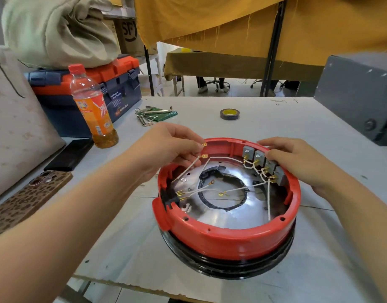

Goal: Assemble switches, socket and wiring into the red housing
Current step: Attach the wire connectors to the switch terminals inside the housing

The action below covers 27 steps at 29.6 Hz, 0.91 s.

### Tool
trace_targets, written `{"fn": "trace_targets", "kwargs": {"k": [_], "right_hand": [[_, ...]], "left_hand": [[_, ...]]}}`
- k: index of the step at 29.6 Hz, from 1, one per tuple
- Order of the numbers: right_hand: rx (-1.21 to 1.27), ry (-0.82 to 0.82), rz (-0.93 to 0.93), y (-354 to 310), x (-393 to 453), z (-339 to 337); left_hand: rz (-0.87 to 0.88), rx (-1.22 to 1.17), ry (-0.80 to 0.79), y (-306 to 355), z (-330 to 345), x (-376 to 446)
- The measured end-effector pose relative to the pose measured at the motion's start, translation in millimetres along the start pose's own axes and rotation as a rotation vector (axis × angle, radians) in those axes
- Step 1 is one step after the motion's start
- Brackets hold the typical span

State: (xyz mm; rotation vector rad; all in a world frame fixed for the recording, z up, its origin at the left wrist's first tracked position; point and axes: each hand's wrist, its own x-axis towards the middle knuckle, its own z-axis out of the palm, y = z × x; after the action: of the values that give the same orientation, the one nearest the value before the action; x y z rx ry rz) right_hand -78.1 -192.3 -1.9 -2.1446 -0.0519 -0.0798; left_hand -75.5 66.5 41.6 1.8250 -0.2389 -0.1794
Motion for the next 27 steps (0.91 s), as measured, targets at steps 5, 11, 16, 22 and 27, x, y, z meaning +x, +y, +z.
{"fn": "trace_targets", "kwargs": {"k": [5, 11, 16, 22, 27], "right_hand": [[-0.094, 0.013, -0.006, -1.4, 1.0, -3.1], [-0.161, 0.081, -0.024, -2.3, 2.0, -1.7], [-0.246, 0.058, -0.044, -4.8, 2.9, -0.7], [-0.298, 0.099, -0.098, -5.9, 4.1, 1.1], [-0.322, 0.123, -0.099, -6.1, 4.5, 2.6]], "left_hand": [[0.007, 0.112, -0.066, 6.6, 22.3, 8.9], [-0.021, 0.175, -0.146, 10.0, 40.0, 17.4], [-0.016, 0.177, -0.164, 6.2, 50.5, 23.0], [-0.014, 0.218, -0.178, 3.7, 57.1, 26.6], [0.025, 0.320, -0.156, 6.5, 62.7, 32.7]]}}
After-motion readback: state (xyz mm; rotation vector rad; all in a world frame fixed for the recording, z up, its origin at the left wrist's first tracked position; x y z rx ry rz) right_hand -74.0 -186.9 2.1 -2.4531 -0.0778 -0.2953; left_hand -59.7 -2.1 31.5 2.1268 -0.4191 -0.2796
